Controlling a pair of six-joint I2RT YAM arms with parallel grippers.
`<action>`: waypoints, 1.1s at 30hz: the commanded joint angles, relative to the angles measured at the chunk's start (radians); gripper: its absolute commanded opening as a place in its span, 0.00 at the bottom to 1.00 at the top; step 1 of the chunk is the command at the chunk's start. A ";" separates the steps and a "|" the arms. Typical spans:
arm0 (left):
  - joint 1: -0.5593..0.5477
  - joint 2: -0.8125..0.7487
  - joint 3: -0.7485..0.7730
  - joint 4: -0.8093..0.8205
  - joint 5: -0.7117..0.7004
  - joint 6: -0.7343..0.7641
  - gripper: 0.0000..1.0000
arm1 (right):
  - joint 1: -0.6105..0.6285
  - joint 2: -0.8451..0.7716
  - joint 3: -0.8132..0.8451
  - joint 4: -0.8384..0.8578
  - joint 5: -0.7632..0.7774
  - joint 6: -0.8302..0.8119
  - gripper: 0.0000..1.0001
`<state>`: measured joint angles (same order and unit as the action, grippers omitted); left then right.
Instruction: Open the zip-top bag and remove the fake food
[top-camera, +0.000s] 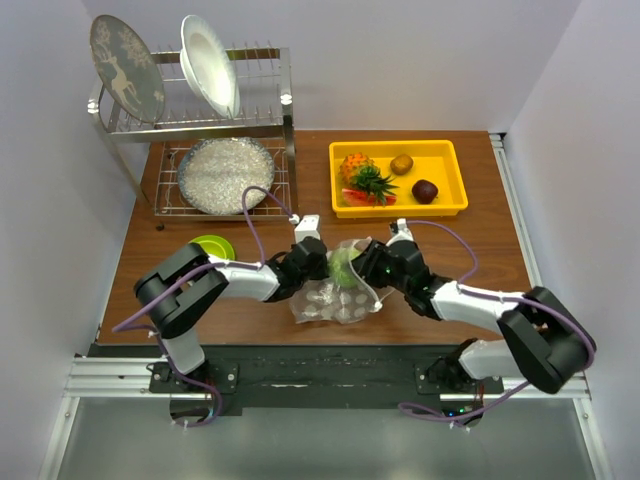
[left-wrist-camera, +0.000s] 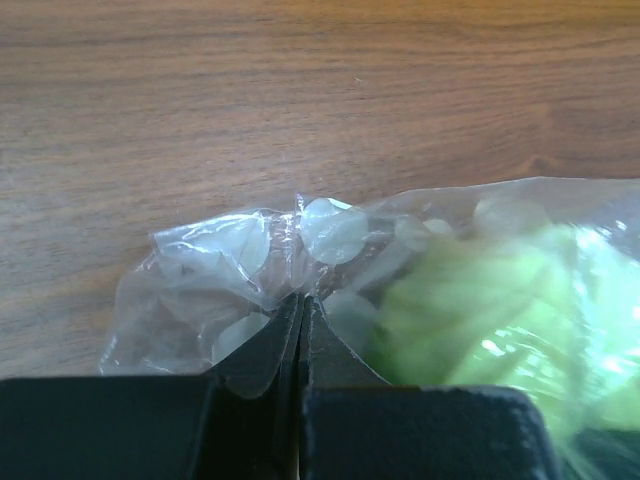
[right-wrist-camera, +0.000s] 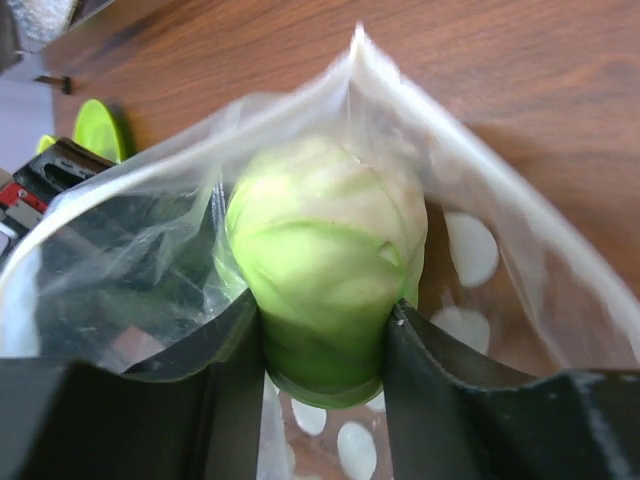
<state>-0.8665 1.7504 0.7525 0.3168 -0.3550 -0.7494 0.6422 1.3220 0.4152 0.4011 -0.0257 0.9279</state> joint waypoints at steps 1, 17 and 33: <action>0.007 0.009 -0.036 -0.051 -0.015 -0.038 0.00 | 0.005 -0.156 0.020 -0.131 0.072 -0.041 0.34; 0.060 -0.026 -0.085 -0.068 -0.032 -0.016 0.00 | 0.004 -0.385 0.016 -0.429 0.090 -0.086 0.53; 0.061 -0.111 -0.090 -0.044 0.056 0.108 0.00 | 0.005 -0.250 -0.010 -0.282 0.070 -0.052 0.82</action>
<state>-0.8120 1.6752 0.6628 0.3374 -0.3099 -0.7059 0.6453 1.0393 0.3965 0.0368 0.0521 0.8631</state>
